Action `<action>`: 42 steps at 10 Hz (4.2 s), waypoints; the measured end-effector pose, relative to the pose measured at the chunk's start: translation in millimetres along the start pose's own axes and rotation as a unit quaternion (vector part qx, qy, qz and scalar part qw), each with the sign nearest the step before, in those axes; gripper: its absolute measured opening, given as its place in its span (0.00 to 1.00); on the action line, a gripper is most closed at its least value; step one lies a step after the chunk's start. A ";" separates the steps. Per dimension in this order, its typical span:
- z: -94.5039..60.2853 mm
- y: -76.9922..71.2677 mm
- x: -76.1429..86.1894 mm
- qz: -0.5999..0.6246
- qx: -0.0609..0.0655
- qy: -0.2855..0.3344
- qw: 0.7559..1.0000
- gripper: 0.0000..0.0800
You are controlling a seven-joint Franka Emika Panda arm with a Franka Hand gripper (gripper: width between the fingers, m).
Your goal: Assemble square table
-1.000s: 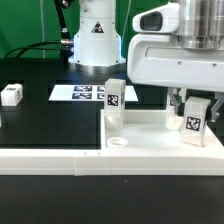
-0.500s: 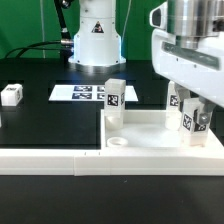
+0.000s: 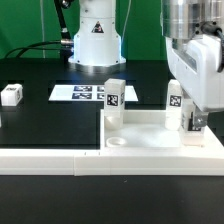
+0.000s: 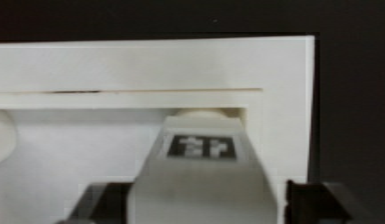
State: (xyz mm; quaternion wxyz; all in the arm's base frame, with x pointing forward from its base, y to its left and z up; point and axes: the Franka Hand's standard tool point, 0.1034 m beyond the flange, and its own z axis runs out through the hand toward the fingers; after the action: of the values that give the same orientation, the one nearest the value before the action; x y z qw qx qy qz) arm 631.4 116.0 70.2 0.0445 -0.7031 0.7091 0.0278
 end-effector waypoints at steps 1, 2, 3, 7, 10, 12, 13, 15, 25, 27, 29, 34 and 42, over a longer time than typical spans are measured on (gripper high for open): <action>1.5 -1.5 3.9 -0.119 0.017 0.006 0.993 0.65; 5.2 3.0 1.4 -0.204 0.020 0.009 0.979 0.78; 7.8 7.0 -3.7 -0.229 0.016 0.009 0.973 0.80; 7.0 6.3 -1.1 -0.396 0.009 0.019 0.918 0.81; 2.4 4.7 -0.6 -0.663 -0.015 0.021 0.748 0.81; 2.8 3.4 -0.8 -0.632 -0.011 0.023 0.774 0.81; 2.9 3.3 -0.5 -0.630 -0.011 0.023 0.776 0.65; 3.2 3.5 -0.9 -0.571 -0.009 0.023 0.820 0.48; 2.2 1.0 -2.5 0.073 0.003 -0.022 0.997 0.36; 3.0 1.4 -2.4 0.128 0.003 -0.022 0.992 0.36; 3.4 1.6 -2.2 0.116 0.003 -0.021 0.993 0.56; 6.5 5.1 -8.6 -0.154 0.027 -0.006 0.988 0.81; 7.0 2.0 -0.6 -0.615 0.023 0.031 0.788 0.81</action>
Offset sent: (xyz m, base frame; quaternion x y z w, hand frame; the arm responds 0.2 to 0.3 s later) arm 0.0000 0.0000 0.0000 0.0000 0.0000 -0.1938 0.9810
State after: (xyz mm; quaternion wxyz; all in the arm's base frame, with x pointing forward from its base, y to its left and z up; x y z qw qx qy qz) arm 629.6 117.4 63.3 0.0468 -0.9896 0.1286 -0.0434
